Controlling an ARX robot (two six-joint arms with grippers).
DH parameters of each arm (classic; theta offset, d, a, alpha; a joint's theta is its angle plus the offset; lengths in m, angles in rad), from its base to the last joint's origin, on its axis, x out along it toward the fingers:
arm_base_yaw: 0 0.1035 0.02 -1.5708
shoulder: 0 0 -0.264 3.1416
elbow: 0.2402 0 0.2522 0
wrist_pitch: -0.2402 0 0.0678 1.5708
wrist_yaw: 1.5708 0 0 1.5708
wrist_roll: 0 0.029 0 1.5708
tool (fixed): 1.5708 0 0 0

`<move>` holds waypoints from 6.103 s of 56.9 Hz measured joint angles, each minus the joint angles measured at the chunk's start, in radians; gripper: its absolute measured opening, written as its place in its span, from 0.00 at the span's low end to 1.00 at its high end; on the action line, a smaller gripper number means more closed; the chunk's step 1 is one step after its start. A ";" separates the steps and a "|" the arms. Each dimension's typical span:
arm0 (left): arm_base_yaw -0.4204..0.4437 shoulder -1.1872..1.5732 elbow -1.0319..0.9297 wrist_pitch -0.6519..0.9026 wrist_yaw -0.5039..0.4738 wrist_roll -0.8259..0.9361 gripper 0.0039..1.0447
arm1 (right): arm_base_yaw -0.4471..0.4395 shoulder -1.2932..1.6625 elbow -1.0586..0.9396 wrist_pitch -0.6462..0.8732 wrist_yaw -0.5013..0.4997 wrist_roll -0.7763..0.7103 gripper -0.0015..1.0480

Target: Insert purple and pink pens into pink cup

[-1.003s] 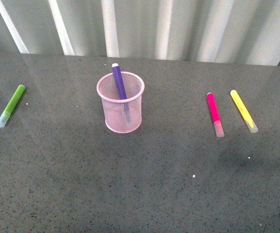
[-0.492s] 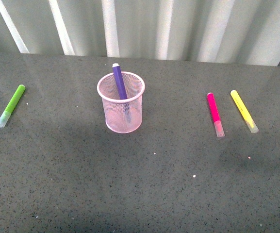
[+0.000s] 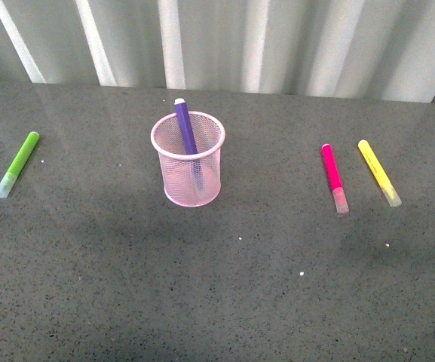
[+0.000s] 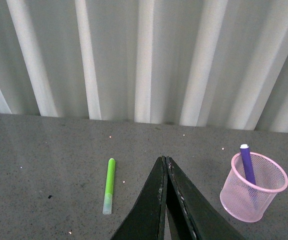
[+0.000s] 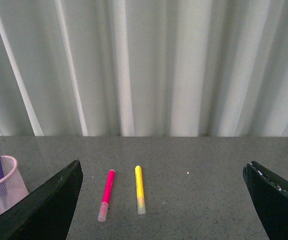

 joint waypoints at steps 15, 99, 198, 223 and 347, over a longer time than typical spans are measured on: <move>0.000 -0.172 0.000 -0.159 0.000 0.000 0.03 | 0.000 0.000 0.000 0.000 0.000 0.000 0.93; 0.000 -0.636 0.000 -0.624 0.000 0.000 0.17 | 0.000 0.000 0.000 0.000 0.000 0.000 0.93; 0.000 -0.637 0.000 -0.624 0.000 0.003 0.94 | 0.134 2.141 1.239 -0.160 -0.003 0.032 0.93; 0.000 -0.637 0.000 -0.624 0.000 0.003 0.94 | 0.159 2.306 1.432 -0.198 -0.007 0.029 0.93; 0.000 -0.637 -0.001 -0.624 0.000 0.003 0.94 | 0.469 2.050 1.192 0.715 -0.272 -0.017 0.11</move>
